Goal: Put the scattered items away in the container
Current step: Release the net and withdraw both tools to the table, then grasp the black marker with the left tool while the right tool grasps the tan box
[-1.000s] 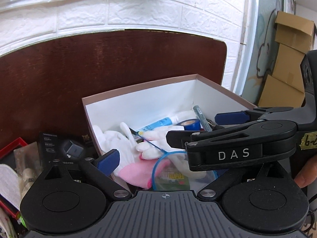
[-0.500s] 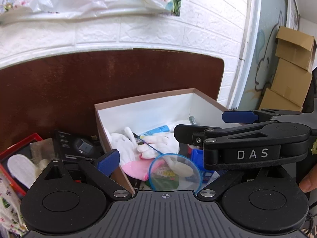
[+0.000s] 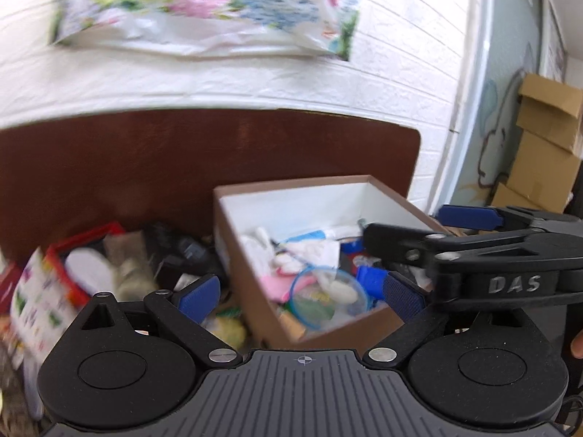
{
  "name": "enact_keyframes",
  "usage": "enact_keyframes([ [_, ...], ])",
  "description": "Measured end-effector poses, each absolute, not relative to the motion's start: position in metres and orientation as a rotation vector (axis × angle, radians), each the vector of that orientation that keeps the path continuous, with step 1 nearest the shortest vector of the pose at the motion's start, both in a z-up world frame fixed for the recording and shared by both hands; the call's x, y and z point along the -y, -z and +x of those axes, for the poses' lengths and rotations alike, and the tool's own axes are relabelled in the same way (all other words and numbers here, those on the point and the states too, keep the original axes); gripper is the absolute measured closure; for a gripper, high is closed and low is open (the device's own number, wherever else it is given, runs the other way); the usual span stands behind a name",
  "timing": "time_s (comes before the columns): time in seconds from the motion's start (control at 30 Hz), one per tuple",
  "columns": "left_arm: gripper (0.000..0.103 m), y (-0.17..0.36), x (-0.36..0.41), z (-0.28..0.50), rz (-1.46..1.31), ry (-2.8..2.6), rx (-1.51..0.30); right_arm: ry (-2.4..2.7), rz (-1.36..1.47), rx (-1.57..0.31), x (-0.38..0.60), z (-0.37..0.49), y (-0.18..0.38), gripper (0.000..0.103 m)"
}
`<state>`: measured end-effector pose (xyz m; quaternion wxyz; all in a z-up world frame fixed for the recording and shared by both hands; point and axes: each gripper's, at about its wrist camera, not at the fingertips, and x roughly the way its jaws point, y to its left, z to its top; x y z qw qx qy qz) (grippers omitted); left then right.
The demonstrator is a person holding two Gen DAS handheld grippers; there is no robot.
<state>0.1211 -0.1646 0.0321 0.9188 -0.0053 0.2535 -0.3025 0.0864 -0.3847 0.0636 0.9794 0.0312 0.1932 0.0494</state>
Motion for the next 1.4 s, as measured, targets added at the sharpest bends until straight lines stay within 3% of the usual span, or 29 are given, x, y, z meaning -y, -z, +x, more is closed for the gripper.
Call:
enact_keyframes([
  [0.47, 0.001, 0.049, 0.05, 0.045, -0.039, 0.391, -0.66, -0.244, -0.194, -0.435, 0.284, 0.031, 0.003, 0.001],
  [0.87, 0.004, 0.072, -0.003, 0.054, -0.126, 0.249, -0.71, -0.38, -0.27, -0.567, 0.222, 0.031, 0.053, 0.001],
  [1.13, 0.021, 0.078, -0.016, 0.092, -0.211, 0.237, -0.77, -0.354, -0.234, -0.543, 0.202, 0.055, 0.057, 0.003],
  [1.3, 0.041, 0.088, -0.008, 0.126, -0.282, 0.204, -0.82, -0.247, -0.155, -0.55, 0.21, 0.077, 0.058, 0.012],
  [1.4, 0.044, 0.093, -0.006, 0.14, -0.317, 0.175, -0.827, -0.216, -0.126, -0.565, 0.213, 0.089, 0.064, 0.019],
])
